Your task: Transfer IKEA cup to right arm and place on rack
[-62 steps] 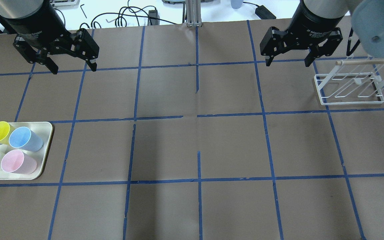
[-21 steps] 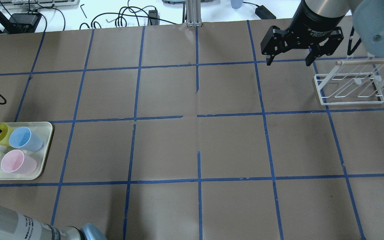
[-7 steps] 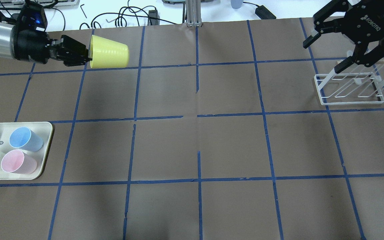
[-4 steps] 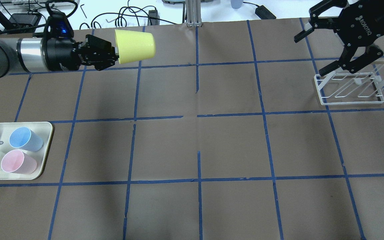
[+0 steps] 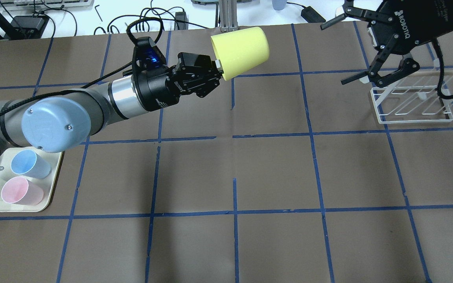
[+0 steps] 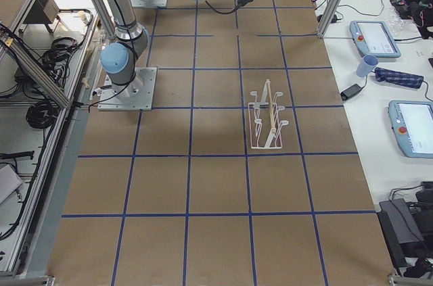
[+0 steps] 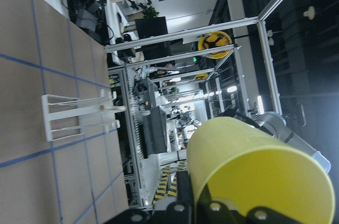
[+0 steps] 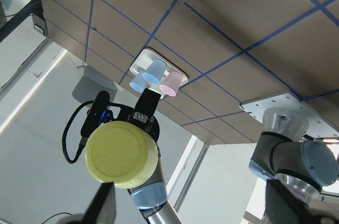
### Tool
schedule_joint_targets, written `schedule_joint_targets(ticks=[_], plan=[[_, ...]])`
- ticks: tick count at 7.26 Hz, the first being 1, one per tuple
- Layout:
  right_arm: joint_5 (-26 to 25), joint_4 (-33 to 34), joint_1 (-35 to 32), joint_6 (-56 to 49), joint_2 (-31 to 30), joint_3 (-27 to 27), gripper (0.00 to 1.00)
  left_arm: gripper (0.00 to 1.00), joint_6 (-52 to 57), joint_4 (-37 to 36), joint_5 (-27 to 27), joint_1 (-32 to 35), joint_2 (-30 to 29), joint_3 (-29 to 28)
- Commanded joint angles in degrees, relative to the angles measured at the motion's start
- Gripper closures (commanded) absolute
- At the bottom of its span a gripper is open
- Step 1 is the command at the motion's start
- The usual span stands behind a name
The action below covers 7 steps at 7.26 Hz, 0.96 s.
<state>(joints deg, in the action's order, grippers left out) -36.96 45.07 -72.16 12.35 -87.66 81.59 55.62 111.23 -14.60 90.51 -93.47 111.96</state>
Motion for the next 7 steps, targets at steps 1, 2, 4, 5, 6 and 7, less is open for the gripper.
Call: schedule_joint_targets(ticks=[1, 2, 4, 5, 6, 7], plan=[[0.22, 0.19, -2.1, 4.43, 0.3, -0.2, 0.0, 1.0, 0.02, -0.58, -2.71, 3.69, 1.27, 1.24], [2.74, -0.16, -2.11, 5.22, 1.6, -0.29, 0.0, 1.0, 0.19, -0.58, -7.07, 5.54, 1.36, 1.24], [4.79, -0.42, -2.46, 7.24, 1.88, -0.38, 0.0, 1.0, 0.11, -1.11, -7.81, 6.52, 1.8, 1.24], [4.87, -0.69, -3.59, 7.86, 1.62, -0.38, 0.0, 1.0, 0.11, -1.11, -7.82, 6.52, 1.97, 1.24], [6.88, -0.78, -5.08, 8.47, 1.44, -0.47, 0.0, 1.0, 0.02, -1.02, -7.82, 6.61, 1.89, 1.24], [7.42, -0.95, -6.14, 8.65, 1.35, -0.47, 0.0, 1.0, 0.02, -1.02, -7.82, 6.61, 1.8, 1.24]])
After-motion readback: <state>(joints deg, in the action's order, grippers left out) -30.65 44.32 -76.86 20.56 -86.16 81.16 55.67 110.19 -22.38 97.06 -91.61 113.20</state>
